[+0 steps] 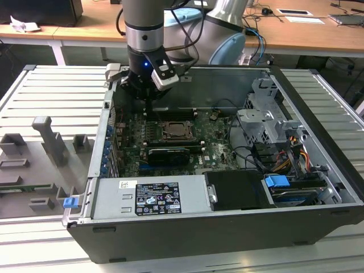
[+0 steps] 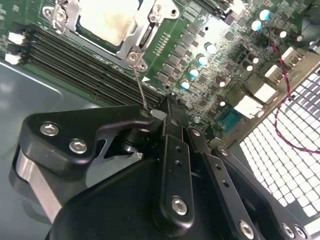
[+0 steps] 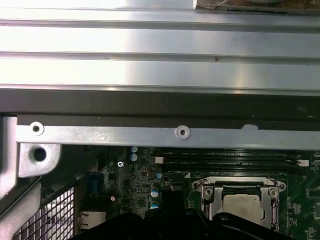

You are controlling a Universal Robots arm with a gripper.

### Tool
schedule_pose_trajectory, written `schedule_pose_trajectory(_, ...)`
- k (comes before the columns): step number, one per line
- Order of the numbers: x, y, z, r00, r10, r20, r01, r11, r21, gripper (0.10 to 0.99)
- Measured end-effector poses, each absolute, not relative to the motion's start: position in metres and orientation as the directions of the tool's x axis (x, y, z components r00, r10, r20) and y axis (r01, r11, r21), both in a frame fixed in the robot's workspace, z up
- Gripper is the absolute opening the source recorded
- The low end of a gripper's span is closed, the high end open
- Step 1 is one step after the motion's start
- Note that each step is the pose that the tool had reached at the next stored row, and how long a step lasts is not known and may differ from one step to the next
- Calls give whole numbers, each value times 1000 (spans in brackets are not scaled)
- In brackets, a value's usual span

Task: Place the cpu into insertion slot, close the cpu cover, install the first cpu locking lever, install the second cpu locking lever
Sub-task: 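Install the first cpu locking lever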

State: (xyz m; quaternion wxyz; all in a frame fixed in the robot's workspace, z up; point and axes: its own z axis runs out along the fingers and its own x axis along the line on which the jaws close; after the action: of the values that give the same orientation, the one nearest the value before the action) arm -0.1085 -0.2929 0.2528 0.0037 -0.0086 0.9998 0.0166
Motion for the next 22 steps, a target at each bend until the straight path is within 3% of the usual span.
schedule_pose_trajectory(16, -53, -293, 251, -1000, -17, -8, -18, 999, 33, 106)
schedule_pose_trajectory(18, -49, -293, 249, -1000, -17, -8, -18, 997, 78, 106)
schedule_pose_trajectory(22, -49, -293, 244, -1000, -17, -9, -17, 996, 83, 106)
